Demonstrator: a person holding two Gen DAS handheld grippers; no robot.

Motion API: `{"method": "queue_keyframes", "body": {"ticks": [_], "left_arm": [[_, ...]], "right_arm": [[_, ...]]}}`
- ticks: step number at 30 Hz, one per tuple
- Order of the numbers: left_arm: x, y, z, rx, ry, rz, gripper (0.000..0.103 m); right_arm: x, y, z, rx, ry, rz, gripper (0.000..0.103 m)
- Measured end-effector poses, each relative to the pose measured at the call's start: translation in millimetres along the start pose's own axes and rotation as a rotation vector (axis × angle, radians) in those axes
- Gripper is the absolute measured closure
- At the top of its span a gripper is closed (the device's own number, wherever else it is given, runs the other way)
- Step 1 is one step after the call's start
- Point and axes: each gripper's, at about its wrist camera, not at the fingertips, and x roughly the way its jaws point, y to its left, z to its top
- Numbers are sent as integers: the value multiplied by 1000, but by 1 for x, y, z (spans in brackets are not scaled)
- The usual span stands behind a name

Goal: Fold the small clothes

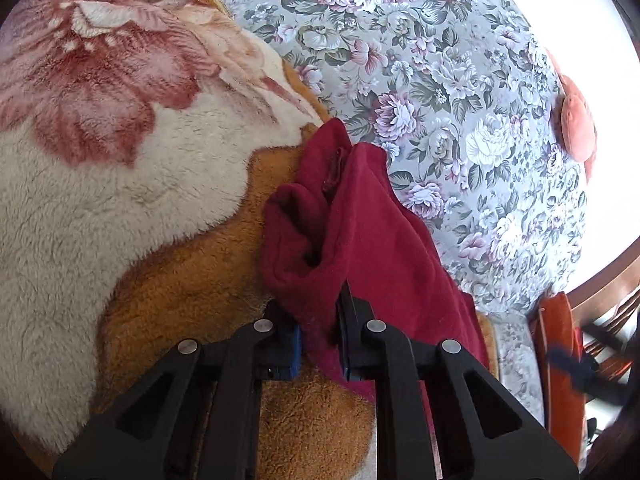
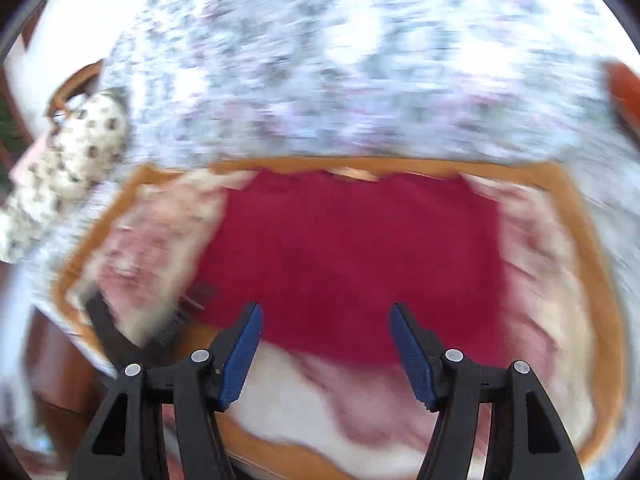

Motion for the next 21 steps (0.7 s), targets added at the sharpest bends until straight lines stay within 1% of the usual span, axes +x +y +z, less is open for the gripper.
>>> {"method": "queue_keyframes", "body": {"ticks": [2, 3, 4, 5, 7, 10, 13, 14, 16, 18, 19, 21], "left_arm": [[0, 2, 0, -17, -4, -7, 89], [1, 3, 0, -21, -2, -10, 89], [1, 4, 0, -22, -3, -12, 89], [1, 4, 0, -20, -2, -12, 89], [2, 4, 1, -22, -2, -15, 89], [2, 4, 0, -18, -6, -9, 89], [2, 4, 0, -17, -9, -6, 89], [3, 4, 0, -18, -9, -7, 89], [3, 5, 0, -23, -6, -12, 89], [2, 5, 0, -24, -5, -14, 89], [2, 5, 0, -24, -4, -14, 89], [2, 6, 0, -25, -4, -15, 89]], "right_arm": [[34, 26, 39, 7, 113, 113, 39], [63, 44, 64, 7, 186, 184, 39], [81, 54, 78, 4, 220, 207, 39], [106, 68, 96, -3, 252, 211, 39], [146, 88, 118, -21, 296, 189, 39], [197, 102, 143, -25, 354, 156, 39], [233, 104, 153, -5, 384, 69, 39], [242, 105, 153, 0, 402, 55, 39], [256, 114, 154, -36, 419, 29, 39], [264, 125, 155, -94, 408, -27, 39], [269, 128, 155, -111, 411, -50, 39], [279, 133, 153, -152, 436, -124, 39]]}}
